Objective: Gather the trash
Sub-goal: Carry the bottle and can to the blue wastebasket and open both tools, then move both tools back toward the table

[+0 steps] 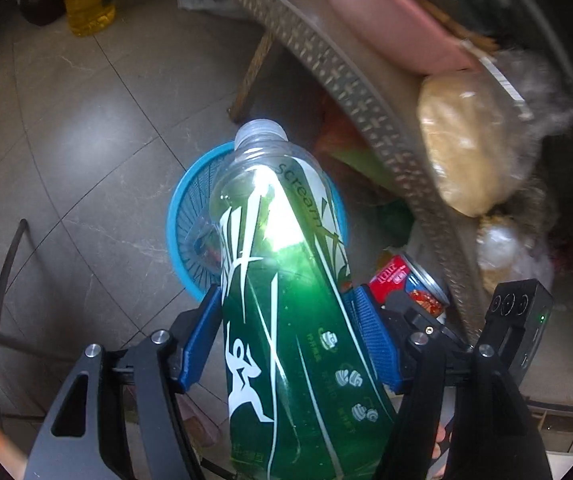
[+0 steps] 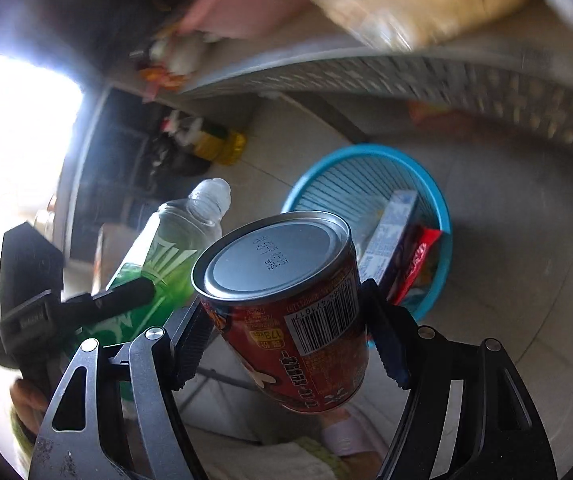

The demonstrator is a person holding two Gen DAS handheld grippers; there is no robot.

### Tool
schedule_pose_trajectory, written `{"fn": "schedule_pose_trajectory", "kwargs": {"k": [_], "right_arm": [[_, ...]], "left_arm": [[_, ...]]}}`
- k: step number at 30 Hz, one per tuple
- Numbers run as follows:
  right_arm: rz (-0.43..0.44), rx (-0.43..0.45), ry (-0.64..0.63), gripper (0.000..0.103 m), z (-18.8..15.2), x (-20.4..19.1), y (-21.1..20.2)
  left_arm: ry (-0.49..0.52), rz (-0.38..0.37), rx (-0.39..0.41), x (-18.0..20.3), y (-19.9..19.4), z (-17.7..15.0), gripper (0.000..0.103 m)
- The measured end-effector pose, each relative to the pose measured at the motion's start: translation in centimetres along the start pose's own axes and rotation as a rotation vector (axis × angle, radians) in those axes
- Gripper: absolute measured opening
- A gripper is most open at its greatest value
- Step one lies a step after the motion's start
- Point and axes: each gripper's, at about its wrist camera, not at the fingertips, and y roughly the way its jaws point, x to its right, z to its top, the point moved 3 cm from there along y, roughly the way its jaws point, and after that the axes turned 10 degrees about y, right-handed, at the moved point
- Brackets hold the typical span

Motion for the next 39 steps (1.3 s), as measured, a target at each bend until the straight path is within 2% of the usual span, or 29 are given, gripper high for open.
{"fn": "schedule_pose_trajectory", "kwargs": {"k": [3,5,8,10,15,21,28,31,32,35,39], "right_arm": [[-0.015,-0.007,0.064,0.068,1.5,0.8,2.4],[-0.005,-0.021,0.093,0.068,2.3,1.0,3.7],[-0.029,-0.048,0.126,0.071,3.2,1.6,6.0],[-0.051,-0.062,0.146,0.072,3.4,2.0,6.9],[-0.066,-0.030,0.141,0.073,2.8,2.1,6.6],[-0.097,0.023,0.096,0.073,2.4,1.7,4.9],[-0.143,0.102,-0.027,0.073,-0.3,-0.2,1.4],[-0.168,0.125,-0.142,0.073,-2.6,-2.0,-0.6],[-0.173,0.127,-0.189,0.073,-3.5,-2.8,-1.2],[-0.189,0.149,-0.339,0.081,-6.2,-5.3,-3.4],[-0.167,0.182,-0.497,0.089,-9.3,-8.9,-6.0]], "left_arm": [[0.008,0.030,-0.030,-0.3,2.9,1.9,0.065],[-0.036,0.029,-0.018,-0.8,4.2,2.7,0.066],[-0.046,0.053,0.005,-1.3,4.9,3.4,0.068],[-0.057,0.038,0.019,-1.6,4.9,3.7,0.068],[-0.034,0.032,0.051,-1.7,3.5,3.4,0.068],[-0.002,0.018,0.130,-0.9,-0.1,2.2,0.068],[0.037,-0.004,0.222,0.3,-6.0,-1.8,0.068],[0.077,-0.019,0.304,0.9,-9.6,-4.3,0.069],[0.094,-0.019,0.355,1.1,-11.3,-5.6,0.069],[0.118,0.006,0.469,1.2,-15.2,-9.1,0.075],[0.104,0.036,0.589,0.6,-19.6,-14.2,0.085]]}}
